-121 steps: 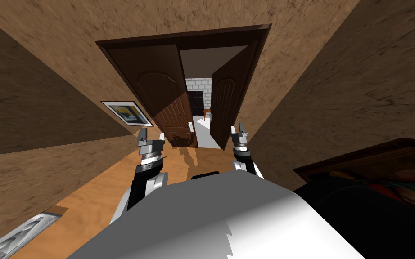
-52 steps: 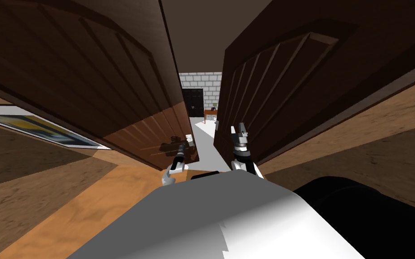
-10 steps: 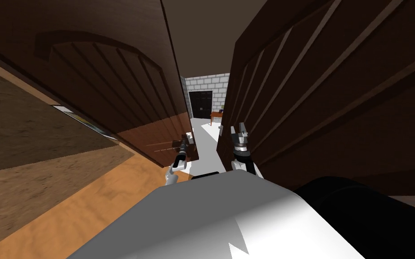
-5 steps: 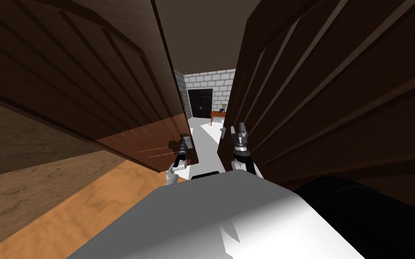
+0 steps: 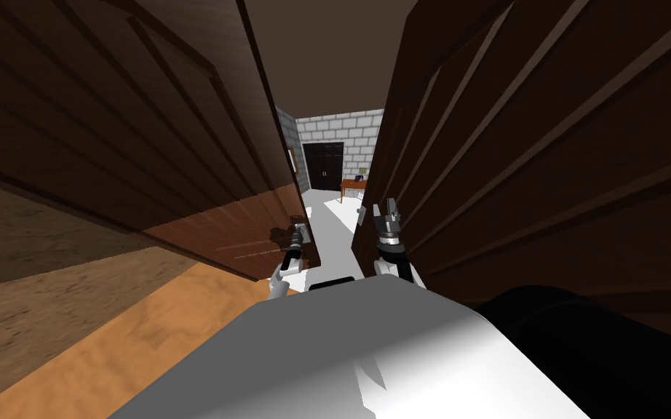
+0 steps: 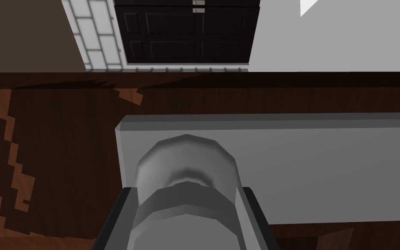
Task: Push the door open
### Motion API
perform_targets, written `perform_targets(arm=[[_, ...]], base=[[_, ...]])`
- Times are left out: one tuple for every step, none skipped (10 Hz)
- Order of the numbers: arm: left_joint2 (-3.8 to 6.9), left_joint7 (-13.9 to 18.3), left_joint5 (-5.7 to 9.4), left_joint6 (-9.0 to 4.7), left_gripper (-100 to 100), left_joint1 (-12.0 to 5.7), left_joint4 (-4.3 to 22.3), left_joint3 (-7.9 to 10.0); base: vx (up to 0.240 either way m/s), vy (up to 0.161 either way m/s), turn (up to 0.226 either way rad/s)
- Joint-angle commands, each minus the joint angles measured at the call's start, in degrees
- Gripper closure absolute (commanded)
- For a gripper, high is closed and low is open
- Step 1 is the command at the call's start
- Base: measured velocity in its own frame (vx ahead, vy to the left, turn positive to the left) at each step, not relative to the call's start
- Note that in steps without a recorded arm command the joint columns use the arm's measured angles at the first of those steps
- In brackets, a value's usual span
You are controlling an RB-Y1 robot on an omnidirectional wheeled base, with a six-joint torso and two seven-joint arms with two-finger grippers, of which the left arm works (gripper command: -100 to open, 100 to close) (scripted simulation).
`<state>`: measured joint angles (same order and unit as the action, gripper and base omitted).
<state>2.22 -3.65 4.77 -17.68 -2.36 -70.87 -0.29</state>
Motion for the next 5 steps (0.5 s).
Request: perform_targets(arm=[[-0.02, 0.01, 0.01, 0.01, 100, 0.09, 0.02, -0.01], [-0.02, 0.01, 0.01, 0.01, 100, 0.09, 0.02, -0.01], [-0.02, 0.01, 0.01, 0.01, 100, 0.09, 0.02, -0.01], [0.29, -1.4, 1.69, -0.8, 100, -0.87, 1.64, -0.03], [0.48, -2.35, 2.85, -1.44, 100, -1.61, 2.64, 0.0]], base=[[-0.02, 0.001, 0.001], [-0.012, -0.001, 0.003], [0.0, 0.0, 0.0], [0.055, 0.006, 0.028], [0.095, 0.015, 0.028]])
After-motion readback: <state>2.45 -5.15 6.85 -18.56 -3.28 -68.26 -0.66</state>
